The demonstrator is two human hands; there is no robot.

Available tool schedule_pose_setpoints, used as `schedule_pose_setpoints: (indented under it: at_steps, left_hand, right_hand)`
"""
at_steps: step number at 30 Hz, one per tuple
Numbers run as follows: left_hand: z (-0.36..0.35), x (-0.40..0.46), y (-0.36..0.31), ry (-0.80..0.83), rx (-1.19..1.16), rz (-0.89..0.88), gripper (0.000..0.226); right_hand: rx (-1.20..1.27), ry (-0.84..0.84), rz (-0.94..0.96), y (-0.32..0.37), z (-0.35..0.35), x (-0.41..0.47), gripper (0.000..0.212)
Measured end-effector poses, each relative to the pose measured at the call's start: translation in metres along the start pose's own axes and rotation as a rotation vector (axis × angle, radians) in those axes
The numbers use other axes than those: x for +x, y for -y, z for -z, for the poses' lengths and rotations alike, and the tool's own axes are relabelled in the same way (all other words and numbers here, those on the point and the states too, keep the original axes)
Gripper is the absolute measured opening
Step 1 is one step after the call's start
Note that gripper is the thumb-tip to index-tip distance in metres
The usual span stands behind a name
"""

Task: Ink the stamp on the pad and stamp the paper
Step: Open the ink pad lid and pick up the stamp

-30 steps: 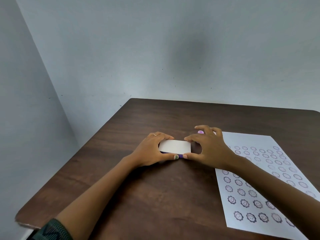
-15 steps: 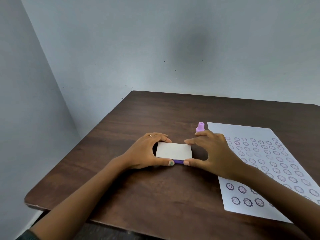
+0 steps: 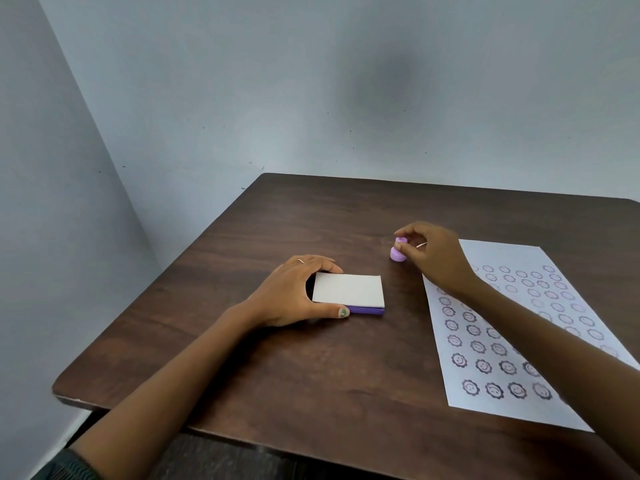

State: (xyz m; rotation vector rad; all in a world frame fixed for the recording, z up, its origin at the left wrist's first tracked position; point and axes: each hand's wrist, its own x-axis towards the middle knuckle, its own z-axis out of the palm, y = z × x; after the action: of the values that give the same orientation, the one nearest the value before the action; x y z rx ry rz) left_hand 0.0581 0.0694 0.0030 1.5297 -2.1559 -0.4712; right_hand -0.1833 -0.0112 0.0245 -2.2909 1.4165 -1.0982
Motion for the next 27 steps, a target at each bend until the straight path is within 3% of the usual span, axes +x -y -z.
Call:
schedule_pose_setpoints:
  at_steps: [15,27]
  left_hand:
    - [-0.001,0.0,0.001,-0.007,-0.004,0.004,0.065]
    - [0.0,-0.001,0.001,-0.005,-0.013,0.0,0.067]
  right_hand:
    - [0.076,-0.007,0.045,0.016,0.021,-0.065,0.016]
    - [0.092,0.029,0.035,0.039,0.03,-0.06,0.026]
